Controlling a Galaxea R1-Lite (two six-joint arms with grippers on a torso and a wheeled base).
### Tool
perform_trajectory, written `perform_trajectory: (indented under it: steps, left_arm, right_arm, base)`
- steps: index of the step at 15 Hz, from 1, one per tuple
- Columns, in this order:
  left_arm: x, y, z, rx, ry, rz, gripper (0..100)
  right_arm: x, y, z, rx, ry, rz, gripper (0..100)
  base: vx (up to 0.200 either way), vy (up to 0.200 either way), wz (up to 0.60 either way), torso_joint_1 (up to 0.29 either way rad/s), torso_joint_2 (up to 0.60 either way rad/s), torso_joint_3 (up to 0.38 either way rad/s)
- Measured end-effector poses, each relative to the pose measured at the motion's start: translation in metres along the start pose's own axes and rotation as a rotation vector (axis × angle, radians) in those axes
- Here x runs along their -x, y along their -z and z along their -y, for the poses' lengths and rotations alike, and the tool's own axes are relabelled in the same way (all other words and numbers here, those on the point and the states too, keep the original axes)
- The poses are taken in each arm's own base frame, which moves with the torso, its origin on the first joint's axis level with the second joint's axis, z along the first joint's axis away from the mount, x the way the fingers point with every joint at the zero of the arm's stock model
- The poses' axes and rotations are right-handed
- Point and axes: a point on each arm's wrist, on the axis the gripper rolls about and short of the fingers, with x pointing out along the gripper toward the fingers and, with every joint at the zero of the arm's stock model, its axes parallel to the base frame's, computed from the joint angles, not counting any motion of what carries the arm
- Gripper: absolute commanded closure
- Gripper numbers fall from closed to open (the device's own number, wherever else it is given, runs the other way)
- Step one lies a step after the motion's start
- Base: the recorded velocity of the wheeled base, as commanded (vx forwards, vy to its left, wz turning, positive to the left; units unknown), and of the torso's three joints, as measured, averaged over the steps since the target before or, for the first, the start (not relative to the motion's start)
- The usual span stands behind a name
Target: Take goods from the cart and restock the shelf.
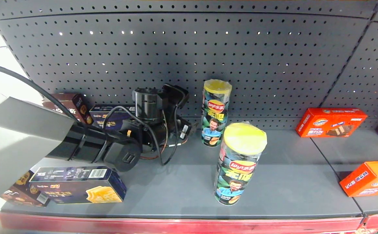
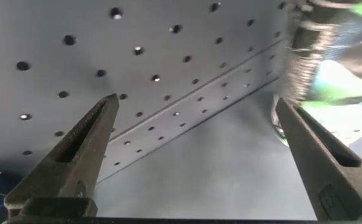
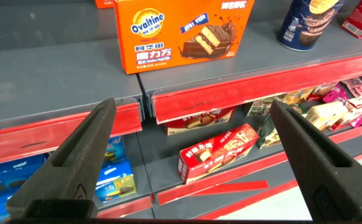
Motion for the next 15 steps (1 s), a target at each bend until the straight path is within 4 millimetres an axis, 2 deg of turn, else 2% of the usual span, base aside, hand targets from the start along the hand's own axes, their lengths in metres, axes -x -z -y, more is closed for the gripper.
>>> perform_trajectory:
  steps: [3,9,15]
  left_arm:
    - [-0.006,0.003,0.002,0.009,0.002,-0.003,0]
    - [-0.008,-0.001,0.020,0.010,0.043,0.008,0]
    - [-0.007,0.003,0.018,0.023,0.034,-0.002,0]
  right_arm:
    - [0.000,0.000,0.000,0.000,0.000,0.000,0]
    - [0.000,0.000,0.000,0.000,0.000,0.000,0]
    - [0.000,0.000,0.000,0.000,0.000,0.000,0]
  base:
    - [0.000,0.000,0.00,0.000,0.00,0.000]
    - [0.000,0.000,0.00,0.000,0.00,0.000]
    - [0.000,0.000,0.00,0.000,0.00,0.000]
